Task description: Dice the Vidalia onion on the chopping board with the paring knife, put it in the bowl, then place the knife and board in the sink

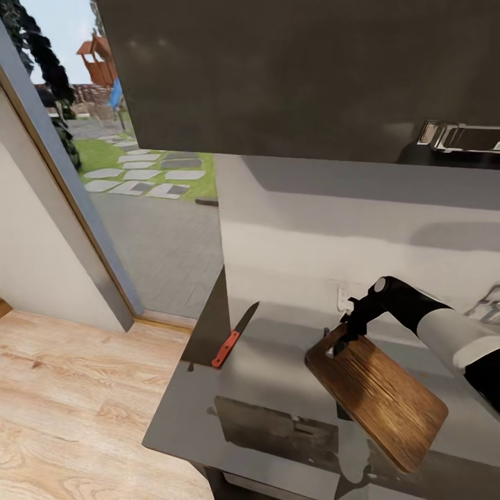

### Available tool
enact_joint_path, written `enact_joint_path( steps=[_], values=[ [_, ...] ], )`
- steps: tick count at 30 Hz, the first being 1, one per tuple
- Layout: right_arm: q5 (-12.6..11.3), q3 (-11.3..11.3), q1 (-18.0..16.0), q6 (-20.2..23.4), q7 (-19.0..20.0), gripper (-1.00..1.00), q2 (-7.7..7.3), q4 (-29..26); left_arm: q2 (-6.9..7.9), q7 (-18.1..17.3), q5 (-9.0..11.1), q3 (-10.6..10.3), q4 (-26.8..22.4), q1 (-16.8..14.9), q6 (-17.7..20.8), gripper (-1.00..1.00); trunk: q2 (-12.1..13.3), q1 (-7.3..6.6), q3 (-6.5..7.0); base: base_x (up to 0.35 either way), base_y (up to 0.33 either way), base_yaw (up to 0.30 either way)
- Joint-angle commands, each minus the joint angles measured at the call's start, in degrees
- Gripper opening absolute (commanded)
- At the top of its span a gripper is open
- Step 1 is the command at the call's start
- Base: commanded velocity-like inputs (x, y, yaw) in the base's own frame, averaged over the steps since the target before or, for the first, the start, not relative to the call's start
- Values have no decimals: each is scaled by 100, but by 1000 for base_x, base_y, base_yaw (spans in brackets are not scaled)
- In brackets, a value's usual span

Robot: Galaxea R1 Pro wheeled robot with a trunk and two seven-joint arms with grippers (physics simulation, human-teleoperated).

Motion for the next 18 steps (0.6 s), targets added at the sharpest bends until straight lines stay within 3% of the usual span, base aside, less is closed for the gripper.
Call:
enact_joint_path(
  steps=[1,18],
  values=[
    [38,32,47,66,7,-100,-7,-12,-1,-3,11,4,-7,0,-10,100,-6,5,-11,0,0,0],
    [47,-9,47,125,77,-100,-64,-21,-1,-3,11,4,3,0,-10,100,-6,5,114,0,0,0]
  ],
)
